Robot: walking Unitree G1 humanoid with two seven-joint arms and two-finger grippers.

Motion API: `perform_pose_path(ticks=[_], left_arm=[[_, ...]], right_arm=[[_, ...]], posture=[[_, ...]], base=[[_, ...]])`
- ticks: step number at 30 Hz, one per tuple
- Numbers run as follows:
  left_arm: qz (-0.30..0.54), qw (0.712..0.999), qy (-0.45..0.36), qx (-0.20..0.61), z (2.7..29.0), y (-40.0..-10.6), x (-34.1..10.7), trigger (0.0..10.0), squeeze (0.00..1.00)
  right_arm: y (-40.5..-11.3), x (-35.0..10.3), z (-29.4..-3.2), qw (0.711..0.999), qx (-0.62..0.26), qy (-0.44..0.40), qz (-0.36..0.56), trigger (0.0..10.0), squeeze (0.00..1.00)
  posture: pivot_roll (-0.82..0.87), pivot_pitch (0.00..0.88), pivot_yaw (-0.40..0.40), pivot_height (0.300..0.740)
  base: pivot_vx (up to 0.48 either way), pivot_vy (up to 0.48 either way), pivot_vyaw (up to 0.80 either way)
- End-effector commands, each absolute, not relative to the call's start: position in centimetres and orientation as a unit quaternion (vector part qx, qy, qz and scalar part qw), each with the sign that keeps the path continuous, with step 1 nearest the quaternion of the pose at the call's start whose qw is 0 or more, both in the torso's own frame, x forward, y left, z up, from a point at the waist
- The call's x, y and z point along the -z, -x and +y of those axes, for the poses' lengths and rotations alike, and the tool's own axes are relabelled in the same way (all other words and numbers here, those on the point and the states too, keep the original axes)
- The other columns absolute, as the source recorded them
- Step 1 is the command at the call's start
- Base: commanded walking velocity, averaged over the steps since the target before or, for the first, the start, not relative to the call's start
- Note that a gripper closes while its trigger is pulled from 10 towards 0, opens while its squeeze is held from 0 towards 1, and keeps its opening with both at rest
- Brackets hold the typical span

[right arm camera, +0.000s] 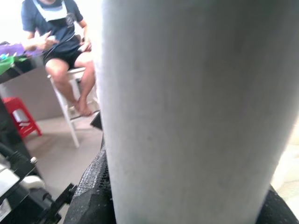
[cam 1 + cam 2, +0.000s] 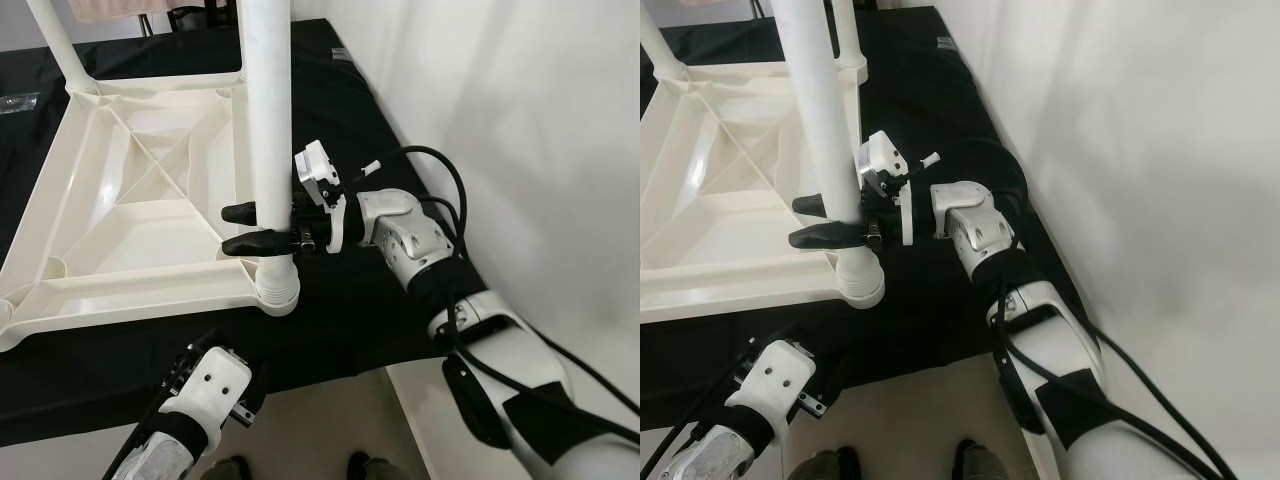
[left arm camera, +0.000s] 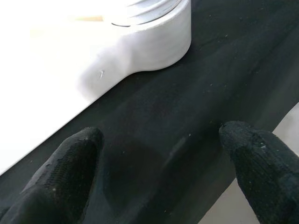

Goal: Building children table

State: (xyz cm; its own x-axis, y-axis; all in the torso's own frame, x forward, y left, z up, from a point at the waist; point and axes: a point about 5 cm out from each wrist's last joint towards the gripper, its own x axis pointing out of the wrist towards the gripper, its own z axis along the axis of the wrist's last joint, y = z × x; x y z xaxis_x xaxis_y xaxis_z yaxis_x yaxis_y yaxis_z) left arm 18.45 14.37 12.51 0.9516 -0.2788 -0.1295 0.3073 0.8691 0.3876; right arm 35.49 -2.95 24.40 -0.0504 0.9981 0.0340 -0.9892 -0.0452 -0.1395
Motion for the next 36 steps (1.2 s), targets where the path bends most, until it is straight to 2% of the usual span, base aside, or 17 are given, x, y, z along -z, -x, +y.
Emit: perform_pose_path(ticks=[1,6,9,11,17,22,27,30,33,35,36], left_arm=[[0.044,0.965,-0.209,0.152,14.5,-18.2,-12.1,10.0,0.00],[0.044,0.965,-0.208,0.152,14.5,-18.2,-12.1,10.0,0.00],[0.044,0.965,-0.209,0.152,14.6,-18.2,-12.2,10.0,0.00],[0.044,0.965,-0.209,0.152,14.6,-18.2,-12.2,10.0,0.00],[0.044,0.965,-0.209,0.152,14.6,-18.2,-12.1,10.0,0.00],[0.043,0.965,-0.209,0.152,14.6,-18.3,-12.2,10.0,0.00],[0.043,0.965,-0.209,0.151,14.6,-18.3,-12.2,10.0,0.00],[0.043,0.965,-0.208,0.151,14.6,-18.3,-12.1,10.0,0.00],[0.043,0.965,-0.208,0.151,14.6,-18.3,-12.1,10.0,0.00],[0.043,0.965,-0.209,0.151,14.6,-18.3,-12.1,10.0,0.00],[0.043,0.965,-0.209,0.151,14.6,-18.3,-12.1,10.0,0.00]], right_arm=[[-35.4,-23.0,-2.9,0.704,-0.707,0.036,-0.055,10.0,0.00],[-34.8,-22.9,-2.9,0.699,-0.710,0.031,-0.084,10.0,0.00],[-33.7,-22.2,-2.8,0.677,-0.727,0.061,-0.101,10.0,0.00],[-33.7,-22.2,-2.8,0.677,-0.727,0.061,-0.101,10.0,0.00],[-33.1,-21.0,-3.2,0.646,-0.749,0.125,-0.075,10.0,0.00],[-32.7,-20.5,-3.6,0.604,-0.773,0.189,-0.039,10.0,0.00],[-32.7,-20.7,-3.7,0.595,-0.780,0.194,-0.029,10.0,0.00],[-32.8,-21.0,-3.7,0.593,-0.784,0.184,-0.026,10.0,0.00],[-33.1,-21.7,-3.4,0.606,-0.782,0.141,-0.027,10.0,0.00],[-33.9,-22.2,-3.0,0.641,-0.761,0.096,-0.030,10.0,0.00],[-33.9,-22.2,-3.0,0.641,-0.761,0.096,-0.030,10.0,0.00]], posture=[[0.10,0.268,-0.062,0.740],[0.10,0.268,-0.059,0.740],[0.11,0.271,-0.059,0.740],[0.11,0.271,-0.059,0.740],[0.11,0.272,-0.057,0.740],[0.10,0.274,-0.062,0.740],[0.10,0.273,-0.064,0.740],[0.10,0.273,-0.064,0.740],[0.10,0.269,-0.066,0.740],[0.10,0.269,-0.065,0.740],[0.10,0.269,-0.065,0.740]], base=[[0.000,0.000,0.00],[0.000,0.000,0.00],[0.000,0.000,0.00],[0.000,0.000,0.00],[0.000,0.000,0.00],[0.000,0.000,0.00],[0.000,0.000,0.00],[0.000,0.000,0.00],[0.000,0.000,0.00],[0.000,0.000,0.00],[0.000,0.000,0.00]])
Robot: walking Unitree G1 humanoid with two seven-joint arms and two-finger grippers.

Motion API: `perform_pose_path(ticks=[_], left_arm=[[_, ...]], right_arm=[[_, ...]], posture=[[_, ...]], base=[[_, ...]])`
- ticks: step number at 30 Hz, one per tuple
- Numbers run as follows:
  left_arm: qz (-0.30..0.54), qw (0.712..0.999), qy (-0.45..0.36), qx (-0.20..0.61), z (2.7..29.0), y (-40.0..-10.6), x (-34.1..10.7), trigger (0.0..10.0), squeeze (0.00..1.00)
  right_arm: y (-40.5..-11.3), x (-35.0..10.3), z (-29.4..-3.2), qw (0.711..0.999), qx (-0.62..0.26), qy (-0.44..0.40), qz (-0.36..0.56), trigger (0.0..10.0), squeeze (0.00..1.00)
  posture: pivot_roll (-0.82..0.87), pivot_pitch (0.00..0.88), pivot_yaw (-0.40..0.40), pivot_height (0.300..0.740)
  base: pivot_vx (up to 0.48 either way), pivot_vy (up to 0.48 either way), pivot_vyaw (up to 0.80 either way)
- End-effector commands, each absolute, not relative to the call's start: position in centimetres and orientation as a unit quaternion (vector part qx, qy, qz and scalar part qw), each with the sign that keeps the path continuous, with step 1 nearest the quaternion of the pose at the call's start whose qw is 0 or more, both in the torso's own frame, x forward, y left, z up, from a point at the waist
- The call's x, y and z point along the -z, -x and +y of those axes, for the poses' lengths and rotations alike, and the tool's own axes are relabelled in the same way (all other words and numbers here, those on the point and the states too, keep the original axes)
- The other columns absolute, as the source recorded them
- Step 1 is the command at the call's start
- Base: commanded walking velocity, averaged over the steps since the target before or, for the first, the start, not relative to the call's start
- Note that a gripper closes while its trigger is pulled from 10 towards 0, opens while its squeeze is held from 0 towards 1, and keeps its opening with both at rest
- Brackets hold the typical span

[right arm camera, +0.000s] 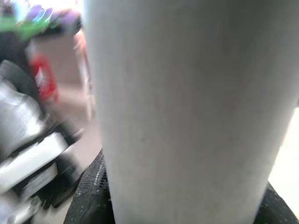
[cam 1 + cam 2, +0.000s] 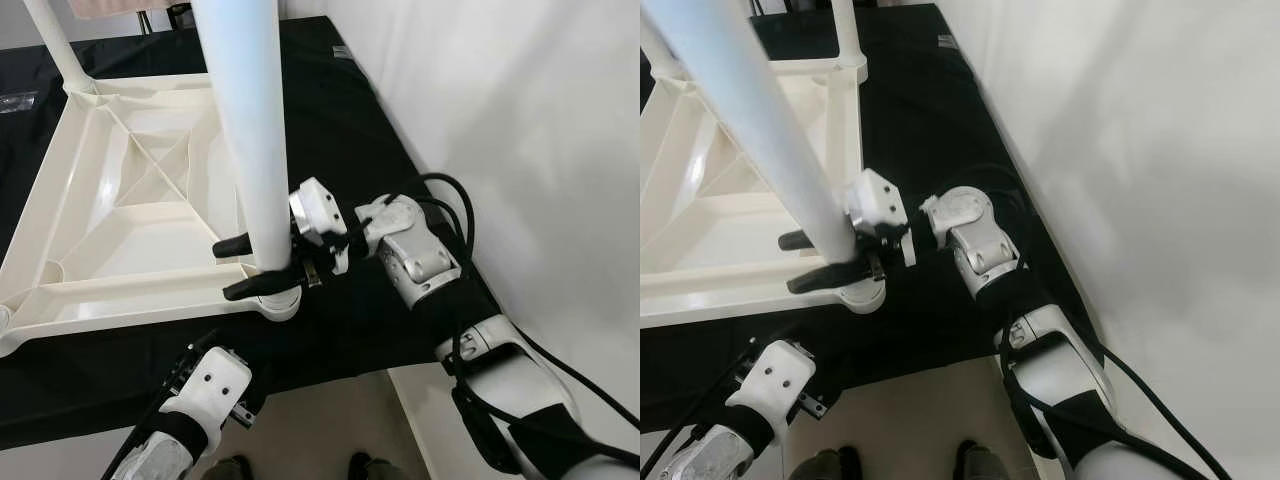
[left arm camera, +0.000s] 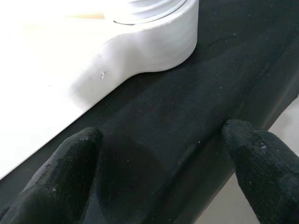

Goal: Building children table

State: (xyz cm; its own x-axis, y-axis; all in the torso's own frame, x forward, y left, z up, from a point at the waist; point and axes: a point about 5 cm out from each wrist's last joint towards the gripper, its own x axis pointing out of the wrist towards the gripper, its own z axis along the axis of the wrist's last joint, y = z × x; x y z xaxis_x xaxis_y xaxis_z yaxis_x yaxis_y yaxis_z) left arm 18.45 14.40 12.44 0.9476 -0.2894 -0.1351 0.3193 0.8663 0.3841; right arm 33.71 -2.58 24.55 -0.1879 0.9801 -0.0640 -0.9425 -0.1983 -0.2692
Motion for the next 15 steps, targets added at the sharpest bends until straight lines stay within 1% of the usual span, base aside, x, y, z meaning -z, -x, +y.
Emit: perform_pose_path(ticks=[1,2,3,4,6,15], left_arm=[[0.043,0.965,-0.209,0.151,14.6,-18.3,-12.1,10.0,0.00],[0.043,0.965,-0.209,0.150,14.6,-18.4,-12.1,10.0,0.00],[0.043,0.965,-0.209,0.150,14.6,-18.4,-12.1,10.0,0.00],[0.044,0.965,-0.209,0.150,14.6,-18.4,-12.1,10.0,0.00],[0.044,0.965,-0.209,0.151,14.6,-18.4,-12.0,10.0,0.00],[0.045,0.965,-0.208,0.152,14.6,-18.4,-12.0,10.0,0.00]], right_arm=[[-34.2,-22.3,-2.8,0.654,-0.752,0.083,-0.031,10.0,0.00],[-34.5,-22.4,-2.7,0.667,-0.741,0.074,-0.028,10.0,0.00],[-34.5,-22.4,-2.7,0.667,-0.741,0.074,-0.028,10.0,0.00],[-34.6,-22.3,-2.6,0.677,-0.732,0.071,-0.026,10.0,0.00],[-34.8,-22.1,-2.5,0.689,-0.722,0.068,-0.023,10.0,0.00],[-34.2,-20.8,-2.5,0.698,-0.712,0.075,-0.019,10.0,0.00]], posture=[[0.10,0.269,-0.065,0.740],[0.10,0.268,-0.065,0.740],[0.10,0.268,-0.065,0.740],[0.10,0.267,-0.065,0.740],[0.10,0.266,-0.063,0.740],[0.10,0.262,-0.059,0.740]], base=[[0.000,0.000,0.00],[0.000,0.000,0.00],[0.000,0.000,0.00],[0.000,0.000,0.00],[0.000,0.000,0.00],[0.000,0.000,0.00]])
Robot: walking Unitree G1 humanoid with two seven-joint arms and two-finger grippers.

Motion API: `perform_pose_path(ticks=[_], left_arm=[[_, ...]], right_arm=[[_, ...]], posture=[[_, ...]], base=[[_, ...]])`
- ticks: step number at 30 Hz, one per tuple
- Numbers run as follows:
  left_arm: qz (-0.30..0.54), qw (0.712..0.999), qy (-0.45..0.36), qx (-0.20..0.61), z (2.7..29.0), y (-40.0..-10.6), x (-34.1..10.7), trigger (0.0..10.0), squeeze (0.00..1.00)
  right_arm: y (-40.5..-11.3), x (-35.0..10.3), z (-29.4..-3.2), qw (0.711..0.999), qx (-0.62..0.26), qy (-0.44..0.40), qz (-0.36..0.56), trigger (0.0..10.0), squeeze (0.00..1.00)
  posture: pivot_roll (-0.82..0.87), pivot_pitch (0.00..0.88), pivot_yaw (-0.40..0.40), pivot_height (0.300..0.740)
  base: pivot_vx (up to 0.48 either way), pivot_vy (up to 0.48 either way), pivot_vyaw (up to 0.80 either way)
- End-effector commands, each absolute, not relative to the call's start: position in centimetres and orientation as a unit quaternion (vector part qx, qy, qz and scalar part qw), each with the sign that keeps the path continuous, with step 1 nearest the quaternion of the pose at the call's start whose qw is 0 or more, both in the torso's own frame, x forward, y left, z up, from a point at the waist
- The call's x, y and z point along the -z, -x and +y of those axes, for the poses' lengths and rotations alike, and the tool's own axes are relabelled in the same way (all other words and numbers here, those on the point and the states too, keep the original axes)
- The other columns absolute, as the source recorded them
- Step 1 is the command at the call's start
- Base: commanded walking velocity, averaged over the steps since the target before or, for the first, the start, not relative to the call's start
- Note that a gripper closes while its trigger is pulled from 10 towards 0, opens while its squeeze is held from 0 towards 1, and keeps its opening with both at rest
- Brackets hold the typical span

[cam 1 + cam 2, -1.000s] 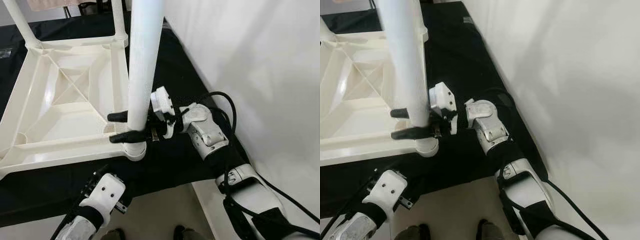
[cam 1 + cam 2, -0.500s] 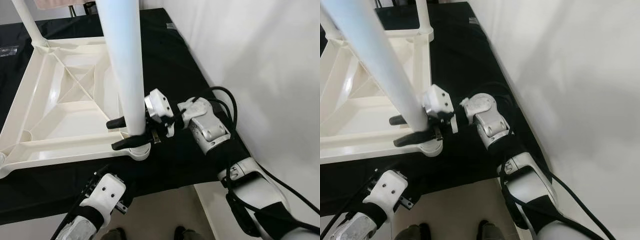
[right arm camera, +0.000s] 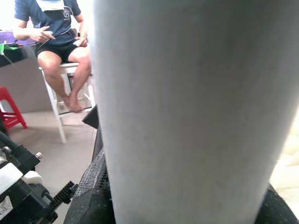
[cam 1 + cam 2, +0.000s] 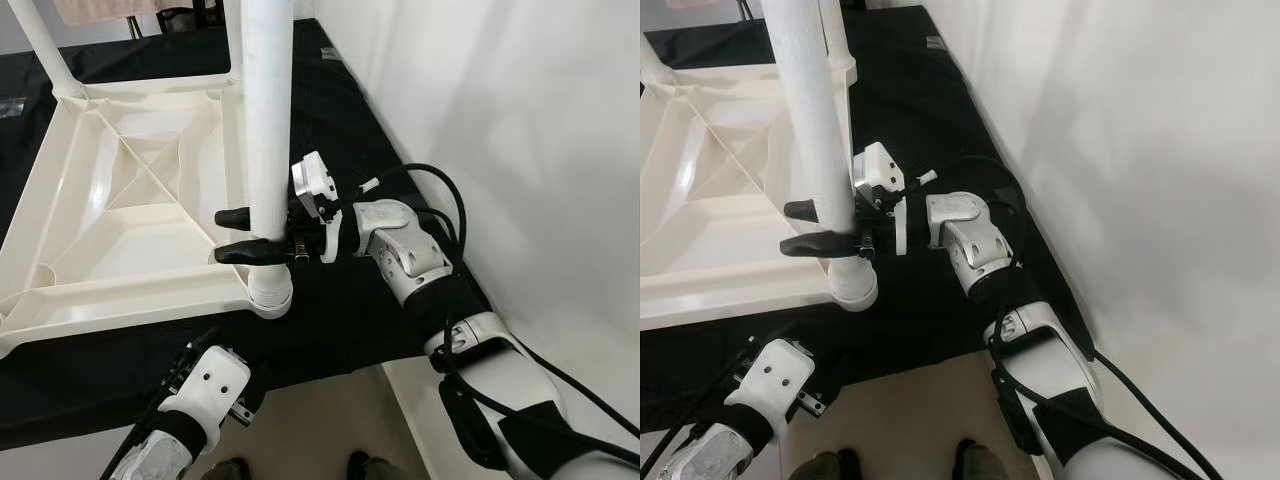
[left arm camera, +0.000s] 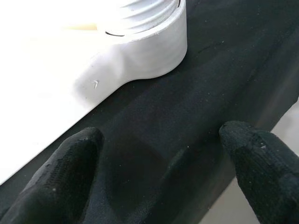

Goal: Building children table

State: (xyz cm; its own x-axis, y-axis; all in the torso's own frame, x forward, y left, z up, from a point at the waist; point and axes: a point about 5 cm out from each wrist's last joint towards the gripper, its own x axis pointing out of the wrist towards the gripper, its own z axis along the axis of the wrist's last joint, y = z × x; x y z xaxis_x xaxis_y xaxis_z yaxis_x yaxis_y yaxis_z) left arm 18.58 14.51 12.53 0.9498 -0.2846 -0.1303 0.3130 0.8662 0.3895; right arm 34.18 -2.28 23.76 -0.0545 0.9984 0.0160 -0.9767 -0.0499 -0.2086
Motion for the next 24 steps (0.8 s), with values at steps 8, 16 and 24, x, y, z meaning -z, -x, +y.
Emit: perform_pose_path(ticks=[8,16,24], left_arm=[[0.045,0.965,-0.208,0.153,14.6,-18.4,-12.0,10.0,0.00],[0.044,0.965,-0.208,0.152,14.6,-18.5,-12.0,10.0,0.00],[0.044,0.966,-0.208,0.150,14.8,-18.6,-11.9,10.0,0.00]], right_arm=[[-34.0,-20.0,-2.2,0.727,-0.679,0.096,-0.011,10.0,0.00],[-34.1,-19.4,-2.2,0.800,-0.594,0.082,0.025,10.0,0.00],[-30.5,-16.3,-2.7,0.902,-0.427,0.058,0.037,10.0,0.00]], posture=[[0.10,0.262,-0.059,0.740],[0.09,0.262,-0.064,0.740],[0.07,0.260,-0.063,0.740]], base=[[0.000,0.000,0.00],[0.000,0.000,0.00],[0.000,0.000,0.00]])
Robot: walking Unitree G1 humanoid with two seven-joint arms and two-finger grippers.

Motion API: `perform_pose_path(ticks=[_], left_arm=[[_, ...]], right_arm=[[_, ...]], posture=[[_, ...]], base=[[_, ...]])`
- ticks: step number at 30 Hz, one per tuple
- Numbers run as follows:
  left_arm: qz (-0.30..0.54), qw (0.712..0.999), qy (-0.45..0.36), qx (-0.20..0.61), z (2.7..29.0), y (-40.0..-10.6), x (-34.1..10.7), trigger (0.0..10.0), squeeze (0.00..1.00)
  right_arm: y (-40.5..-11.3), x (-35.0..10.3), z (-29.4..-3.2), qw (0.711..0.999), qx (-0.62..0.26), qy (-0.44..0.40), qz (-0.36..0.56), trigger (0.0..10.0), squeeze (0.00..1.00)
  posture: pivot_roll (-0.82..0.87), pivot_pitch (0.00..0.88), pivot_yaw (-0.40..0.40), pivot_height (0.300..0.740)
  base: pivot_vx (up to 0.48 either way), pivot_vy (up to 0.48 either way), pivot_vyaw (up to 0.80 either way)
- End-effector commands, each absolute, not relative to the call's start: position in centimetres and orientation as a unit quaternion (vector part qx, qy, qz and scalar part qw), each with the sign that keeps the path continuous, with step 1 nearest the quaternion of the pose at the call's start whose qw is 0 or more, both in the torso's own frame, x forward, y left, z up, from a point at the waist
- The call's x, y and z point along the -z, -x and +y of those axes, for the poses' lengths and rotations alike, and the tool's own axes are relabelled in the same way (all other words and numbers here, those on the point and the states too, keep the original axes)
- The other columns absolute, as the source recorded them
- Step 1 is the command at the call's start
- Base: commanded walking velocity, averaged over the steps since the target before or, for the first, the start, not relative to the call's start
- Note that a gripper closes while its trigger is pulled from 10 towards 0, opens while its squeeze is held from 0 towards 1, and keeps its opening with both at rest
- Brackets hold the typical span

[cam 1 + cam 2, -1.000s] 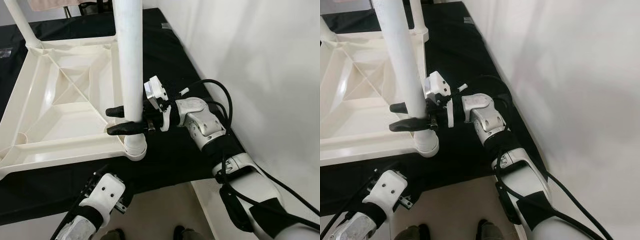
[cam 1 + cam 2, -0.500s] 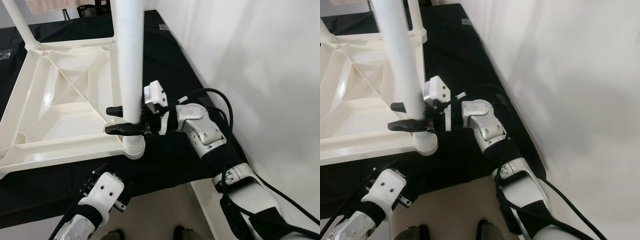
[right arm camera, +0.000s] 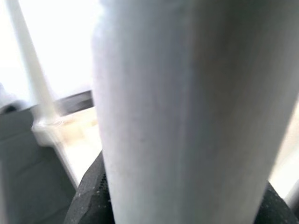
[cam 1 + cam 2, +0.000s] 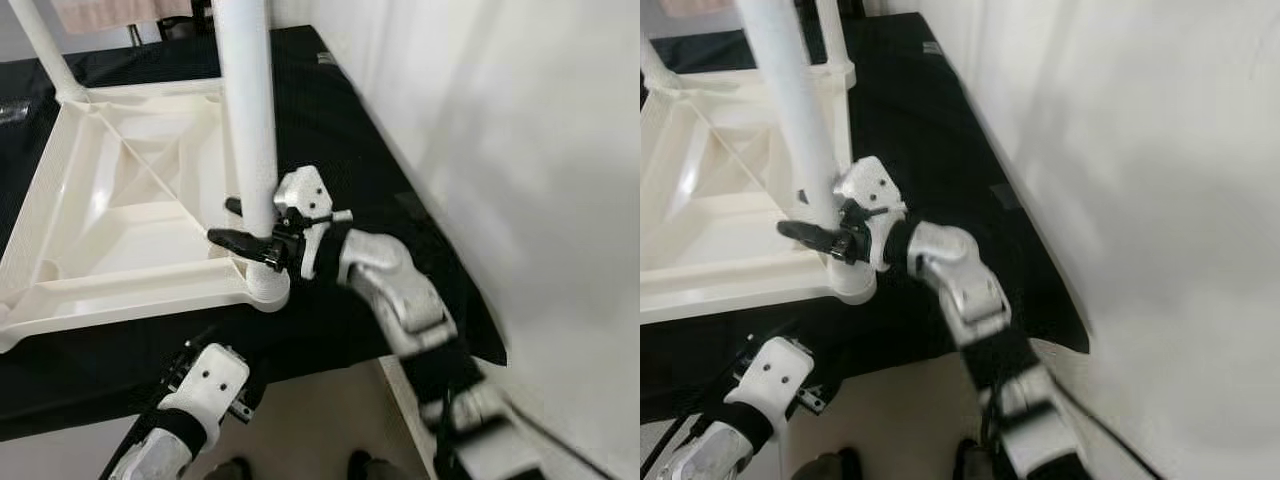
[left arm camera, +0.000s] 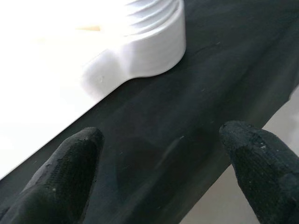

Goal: Building children table

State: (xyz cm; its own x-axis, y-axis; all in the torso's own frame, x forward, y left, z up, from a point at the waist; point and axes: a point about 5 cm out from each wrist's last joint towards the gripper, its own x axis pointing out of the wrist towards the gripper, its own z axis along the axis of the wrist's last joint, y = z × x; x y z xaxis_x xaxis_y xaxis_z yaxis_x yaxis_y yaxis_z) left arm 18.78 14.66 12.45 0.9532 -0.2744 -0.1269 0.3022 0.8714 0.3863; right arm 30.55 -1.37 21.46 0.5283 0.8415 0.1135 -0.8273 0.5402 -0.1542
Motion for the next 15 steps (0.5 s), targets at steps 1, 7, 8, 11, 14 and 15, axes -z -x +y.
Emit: perform_pose_path(ticks=[1,7,8,11,14,15], left_arm=[[0.044,0.965,-0.208,0.151,14.8,-18.6,-11.9,10.0,0.00],[0.044,0.965,-0.210,0.153,14.9,-18.9,-11.8,10.0,0.00],[0.044,0.964,-0.211,0.154,14.9,-18.9,-11.8,10.0,0.00],[0.045,0.964,-0.212,0.154,14.9,-19.0,-11.7,10.0,0.00],[0.045,0.964,-0.215,0.153,14.9,-19.2,-11.7,10.0,0.00],[0.045,0.964,-0.215,0.153,14.9,-19.2,-11.7,10.0,0.00]], right_arm=[[-30.0,-15.7,-2.9,0.920,-0.386,0.067,0.030,10.0,0.00],[-28.5,-14.1,-2.8,0.946,-0.310,0.079,0.055,10.0,0.00],[-28.5,-14.1,-2.3,0.948,-0.303,0.075,0.062,10.0,0.00],[-28.8,-14.3,-2.0,0.952,-0.292,0.072,0.064,10.0,0.00],[-29.4,-14.8,-1.5,0.956,-0.277,0.071,0.064,10.0,0.00],[-29.4,-14.8,-1.5,0.956,-0.277,0.071,0.064,10.0,0.00]], posture=[[0.06,0.260,-0.059,0.740],[0.06,0.250,-0.053,0.740],[0.06,0.246,-0.052,0.740],[0.07,0.242,-0.053,0.740],[0.07,0.236,-0.053,0.740],[0.07,0.236,-0.053,0.740]], base=[[0.000,0.000,0.00],[0.000,0.000,0.00],[0.000,0.000,0.00],[0.000,0.000,0.00],[0.000,0.000,0.00],[0.000,0.000,0.00]])
